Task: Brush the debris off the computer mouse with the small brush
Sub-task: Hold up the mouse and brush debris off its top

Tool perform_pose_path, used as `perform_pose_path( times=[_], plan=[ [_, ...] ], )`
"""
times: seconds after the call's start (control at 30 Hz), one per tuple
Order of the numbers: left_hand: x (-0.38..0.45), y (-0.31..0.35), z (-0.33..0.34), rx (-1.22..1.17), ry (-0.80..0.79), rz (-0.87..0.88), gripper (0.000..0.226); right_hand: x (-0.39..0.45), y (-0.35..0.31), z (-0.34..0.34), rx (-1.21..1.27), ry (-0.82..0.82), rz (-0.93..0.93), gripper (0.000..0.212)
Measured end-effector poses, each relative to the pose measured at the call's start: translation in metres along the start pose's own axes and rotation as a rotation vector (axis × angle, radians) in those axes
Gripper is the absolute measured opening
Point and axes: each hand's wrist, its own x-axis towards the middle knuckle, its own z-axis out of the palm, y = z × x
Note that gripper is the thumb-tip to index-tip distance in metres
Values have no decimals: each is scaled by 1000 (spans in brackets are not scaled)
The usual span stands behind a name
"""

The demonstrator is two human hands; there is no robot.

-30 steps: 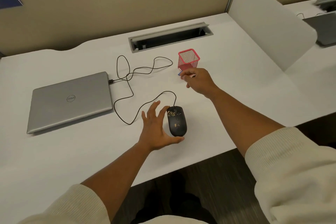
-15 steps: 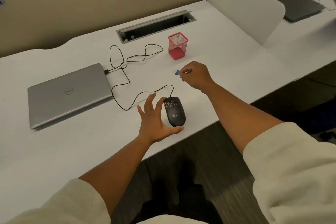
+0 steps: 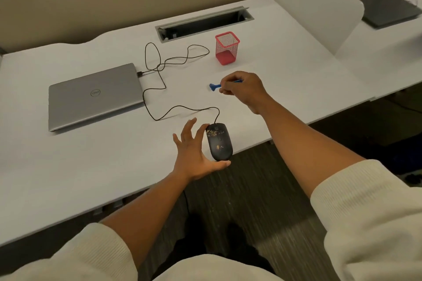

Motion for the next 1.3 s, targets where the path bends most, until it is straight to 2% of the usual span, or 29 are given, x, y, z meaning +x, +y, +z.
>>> perform_pose_path(
  times=[0.27,0.53,0.8,0.93,1.07,1.3],
  plan=[
    [-35,19,8,-2,20,-53,122,-36,5,-12,-38,-137,-71,32],
    [-63,31,19,9,48,-109,121,-77,29,-33,-184,-272,-96,24],
    [-82,41,34,82,70,-159,120,-112,57,-38,-353,-549,-57,25],
    [-85,46,38,110,72,-192,119,-116,67,-43,-433,-538,-80,25],
    [-86,47,39,116,53,-199,120,-113,67,-53,-381,-455,-82,26],
    [-85,50,40,131,32,-188,120,-117,74,-51,-367,-531,-35,26]
  ],
)
